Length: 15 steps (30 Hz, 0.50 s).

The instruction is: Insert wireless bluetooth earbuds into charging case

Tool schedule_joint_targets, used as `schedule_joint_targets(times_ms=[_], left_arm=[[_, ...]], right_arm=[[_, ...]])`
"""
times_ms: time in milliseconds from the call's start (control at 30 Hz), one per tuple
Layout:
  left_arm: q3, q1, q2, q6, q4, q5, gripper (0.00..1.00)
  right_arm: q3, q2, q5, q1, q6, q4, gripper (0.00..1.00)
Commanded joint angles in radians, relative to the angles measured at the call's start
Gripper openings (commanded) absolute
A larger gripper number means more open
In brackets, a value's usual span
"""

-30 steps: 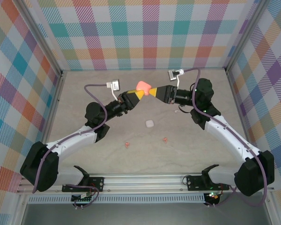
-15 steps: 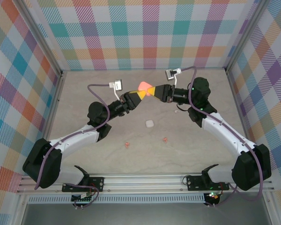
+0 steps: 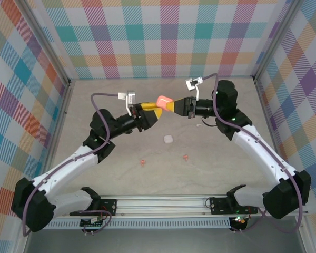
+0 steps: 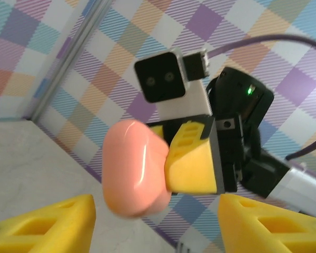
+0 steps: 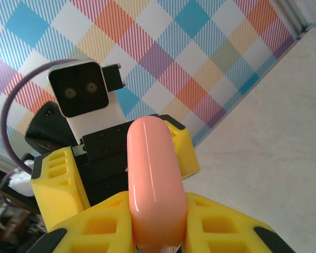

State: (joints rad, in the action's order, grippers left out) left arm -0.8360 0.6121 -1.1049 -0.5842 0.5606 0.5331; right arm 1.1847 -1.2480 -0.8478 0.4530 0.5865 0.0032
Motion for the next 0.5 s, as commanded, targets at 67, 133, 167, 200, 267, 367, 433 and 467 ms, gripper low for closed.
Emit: schedule_joint_targets(times_ms=[67, 133, 167, 200, 267, 367, 433, 467], left_arm=[[-0.041, -0.020, 0.096, 0.252, -0.309, 0.019, 0.63], [-0.054, -0.023, 0.124, 0.352, -0.372, 0.065, 0.63], [-0.064, -0.024, 0.135, 0.405, -0.408, 0.090, 0.63], [-0.081, -0.025, 0.139, 0.458, -0.450, 0.117, 0.63], [-0.142, -0.025, 0.135, 0.583, -0.577, 0.173, 0.64], [-0.214, -0.029, 0.108, 0.662, -0.697, 0.213, 0.64], [-0.218, -0.046, 0.084, 0.592, -0.675, 0.215, 0.62], [-0.218, -0.067, 0.066, 0.547, -0.652, 0.253, 0.59]], right_arm=[[0.089, 0.023, -0.006, 0.000, -0.349, -0.292, 0.17], [0.093, 0.028, -0.033, 0.000, -0.439, -0.321, 0.18], [0.089, 0.033, -0.037, 0.000, -0.477, -0.328, 0.18], [0.084, 0.039, -0.039, -0.001, -0.507, -0.333, 0.18], [0.075, 0.055, -0.041, 0.000, -0.580, -0.343, 0.18], [0.064, 0.071, -0.052, 0.000, -0.642, -0.351, 0.18], [0.054, 0.080, -0.072, 0.001, -0.669, -0.348, 0.19], [0.048, 0.084, -0.084, 0.001, -0.677, -0.343, 0.19]])
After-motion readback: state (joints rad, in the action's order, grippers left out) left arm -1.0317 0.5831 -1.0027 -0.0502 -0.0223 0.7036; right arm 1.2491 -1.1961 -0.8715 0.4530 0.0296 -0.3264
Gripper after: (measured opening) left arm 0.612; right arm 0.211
